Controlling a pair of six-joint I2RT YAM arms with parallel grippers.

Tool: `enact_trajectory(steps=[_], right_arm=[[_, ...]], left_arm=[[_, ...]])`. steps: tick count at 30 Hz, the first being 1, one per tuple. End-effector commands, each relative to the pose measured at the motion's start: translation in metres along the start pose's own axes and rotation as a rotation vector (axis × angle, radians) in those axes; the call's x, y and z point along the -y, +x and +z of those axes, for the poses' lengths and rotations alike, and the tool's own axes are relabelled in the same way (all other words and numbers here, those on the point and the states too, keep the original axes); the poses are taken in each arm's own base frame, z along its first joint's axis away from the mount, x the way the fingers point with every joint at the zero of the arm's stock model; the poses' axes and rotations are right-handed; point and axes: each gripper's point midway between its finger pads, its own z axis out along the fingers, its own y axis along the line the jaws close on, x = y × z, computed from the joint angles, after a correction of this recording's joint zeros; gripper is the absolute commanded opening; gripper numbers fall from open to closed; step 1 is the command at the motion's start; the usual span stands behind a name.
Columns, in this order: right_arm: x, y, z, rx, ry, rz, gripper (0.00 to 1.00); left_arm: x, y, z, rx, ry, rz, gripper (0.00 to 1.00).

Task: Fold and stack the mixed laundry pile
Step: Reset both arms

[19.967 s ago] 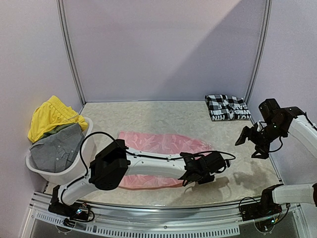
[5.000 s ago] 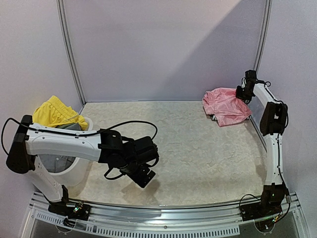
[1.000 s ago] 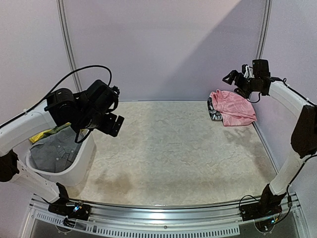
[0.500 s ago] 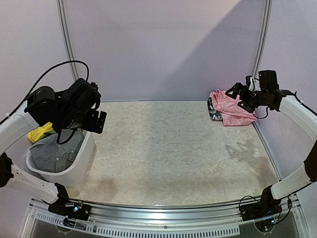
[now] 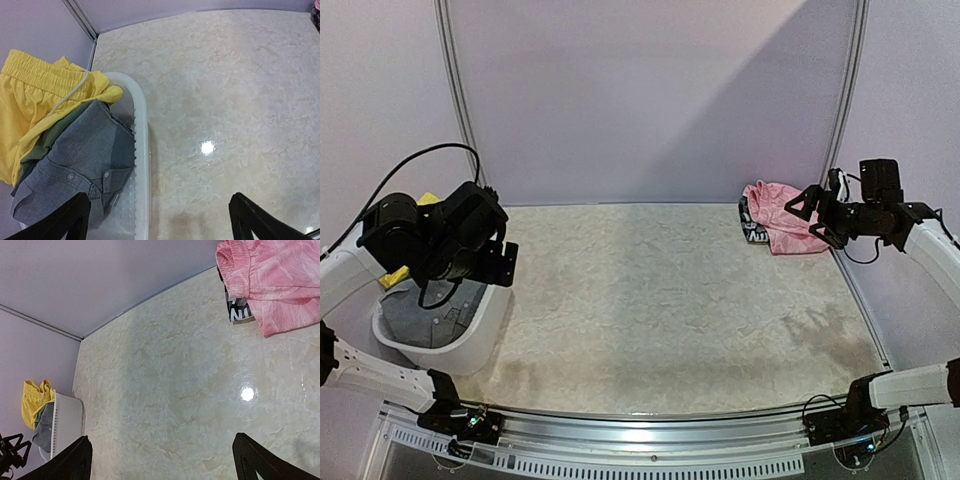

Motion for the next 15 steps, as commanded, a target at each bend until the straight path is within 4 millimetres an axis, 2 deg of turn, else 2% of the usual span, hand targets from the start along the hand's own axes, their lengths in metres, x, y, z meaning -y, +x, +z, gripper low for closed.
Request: enact_trajectory(steps=[1, 5, 11, 15], right_arm=[[-0.015, 0.028, -0.021, -0.057, -0.088, -0.014, 0.99], [-0.021, 0.039, -0.046, -0.033, -0.100, -0.042, 0.99], [-0.030, 0.048, -0.090, 0.066, -0.124, -0.107, 0.99], [-0.021, 0.057, -0.111, 0.129, -0.083, -0.083, 0.99]], left_arm=[[-0.005, 0.017, 0.006, -0.030, 0.012, -0.034, 0.99], [0.007, 0.023, 0.010, -0.011, 0.090, -0.051, 0.99], [0.031, 0.016, 0.007, 0.077, 0.258, -0.073, 1.00], [0.039, 0.008, -0.001, 0.155, 0.357, -0.114, 1.00]])
